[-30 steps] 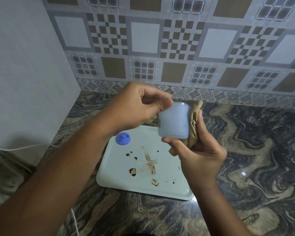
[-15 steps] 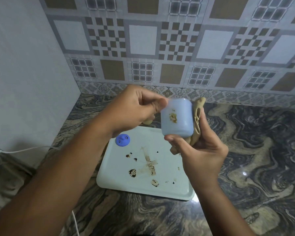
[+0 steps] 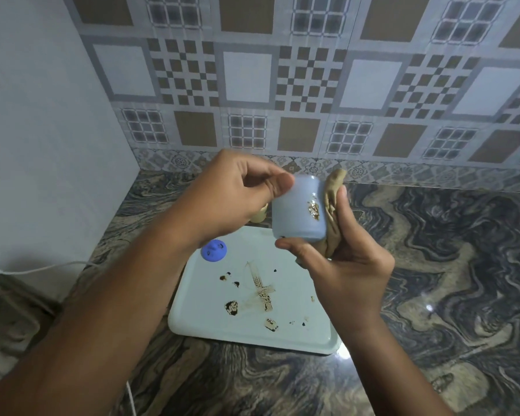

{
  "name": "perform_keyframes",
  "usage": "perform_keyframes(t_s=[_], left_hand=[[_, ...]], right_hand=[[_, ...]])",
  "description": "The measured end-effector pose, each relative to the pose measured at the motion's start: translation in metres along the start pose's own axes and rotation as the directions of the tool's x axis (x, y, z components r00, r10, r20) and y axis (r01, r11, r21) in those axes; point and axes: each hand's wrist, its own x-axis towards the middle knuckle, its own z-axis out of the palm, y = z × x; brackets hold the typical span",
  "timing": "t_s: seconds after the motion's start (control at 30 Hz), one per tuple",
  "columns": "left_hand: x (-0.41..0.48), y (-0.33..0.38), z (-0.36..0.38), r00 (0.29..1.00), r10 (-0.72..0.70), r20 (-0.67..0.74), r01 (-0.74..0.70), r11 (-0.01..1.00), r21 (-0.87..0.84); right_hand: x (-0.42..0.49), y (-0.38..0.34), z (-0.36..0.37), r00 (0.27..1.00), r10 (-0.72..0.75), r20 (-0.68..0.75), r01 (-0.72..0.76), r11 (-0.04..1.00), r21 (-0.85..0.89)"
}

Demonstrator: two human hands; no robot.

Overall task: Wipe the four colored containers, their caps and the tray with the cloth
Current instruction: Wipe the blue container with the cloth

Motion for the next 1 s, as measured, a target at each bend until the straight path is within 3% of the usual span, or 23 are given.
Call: perform_keyframes(t_s=[0.2, 0.47, 0.73, 1.0], left_hand=[[0.005, -0.006, 0.0, 0.998, 0.05, -0.033, -0.048, 0.996, 0.077], [0.006, -0.009, -0.001, 1.0, -0.01, 0.023, 0.011, 0.999, -0.035], [0.001, -0.006, 0.003, 0.999, 0.024, 0.028, -0.027, 0.995, 0.097], [0.0, -0.01, 0.005, 1.0, -0.01, -0.025, 0.009, 0.999, -0.04]], right_hand=[[0.008, -0.009, -0.004, 0.971, -0.215, 0.1, 0.235, 0.933, -0.272], [0.006, -0.005, -0.004, 0.925, -0.374, 0.061, 0.379, 0.901, -0.213], [0.0, -0.003, -0.004, 0.963, -0.243, 0.117, 0.265, 0.934, -0.241], [-0.001, 0.002, -0.009, 0.935, -0.354, 0.0, 0.347, 0.917, -0.199]])
